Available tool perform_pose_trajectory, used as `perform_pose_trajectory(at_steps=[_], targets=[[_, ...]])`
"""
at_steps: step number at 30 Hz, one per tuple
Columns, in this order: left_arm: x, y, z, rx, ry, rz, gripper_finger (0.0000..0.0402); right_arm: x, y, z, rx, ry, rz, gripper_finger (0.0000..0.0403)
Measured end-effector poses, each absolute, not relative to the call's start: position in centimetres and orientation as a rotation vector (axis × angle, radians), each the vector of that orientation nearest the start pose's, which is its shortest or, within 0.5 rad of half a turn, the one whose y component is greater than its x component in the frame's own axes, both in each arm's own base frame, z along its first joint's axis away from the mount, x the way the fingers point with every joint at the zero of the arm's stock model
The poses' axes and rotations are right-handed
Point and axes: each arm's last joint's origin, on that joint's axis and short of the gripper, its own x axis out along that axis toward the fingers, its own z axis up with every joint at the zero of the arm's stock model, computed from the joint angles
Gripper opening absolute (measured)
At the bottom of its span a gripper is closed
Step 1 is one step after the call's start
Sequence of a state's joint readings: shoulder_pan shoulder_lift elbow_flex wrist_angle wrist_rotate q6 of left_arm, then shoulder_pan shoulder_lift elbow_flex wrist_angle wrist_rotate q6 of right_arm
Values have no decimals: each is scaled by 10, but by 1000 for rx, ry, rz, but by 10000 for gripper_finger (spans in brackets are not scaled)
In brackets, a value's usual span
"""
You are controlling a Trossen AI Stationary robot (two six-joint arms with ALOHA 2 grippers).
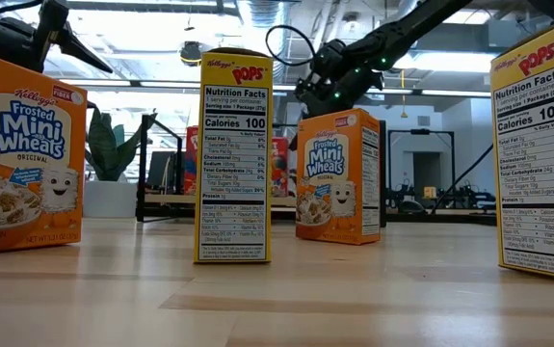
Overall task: Stack cereal on shelf
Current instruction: Put the red cereal box on the shelf aligned with the other red cereal boxes
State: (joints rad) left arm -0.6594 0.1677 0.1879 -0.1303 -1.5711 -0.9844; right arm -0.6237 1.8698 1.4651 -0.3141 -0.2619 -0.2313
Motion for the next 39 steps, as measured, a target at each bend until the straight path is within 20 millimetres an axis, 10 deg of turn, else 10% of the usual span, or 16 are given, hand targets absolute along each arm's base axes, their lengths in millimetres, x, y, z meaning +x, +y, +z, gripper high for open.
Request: perform_pose_trajectory(at_steps=[39], targets=[[75, -16, 205, -830, -437, 899, 286, 370, -236, 211, 145, 705, -244, 29]])
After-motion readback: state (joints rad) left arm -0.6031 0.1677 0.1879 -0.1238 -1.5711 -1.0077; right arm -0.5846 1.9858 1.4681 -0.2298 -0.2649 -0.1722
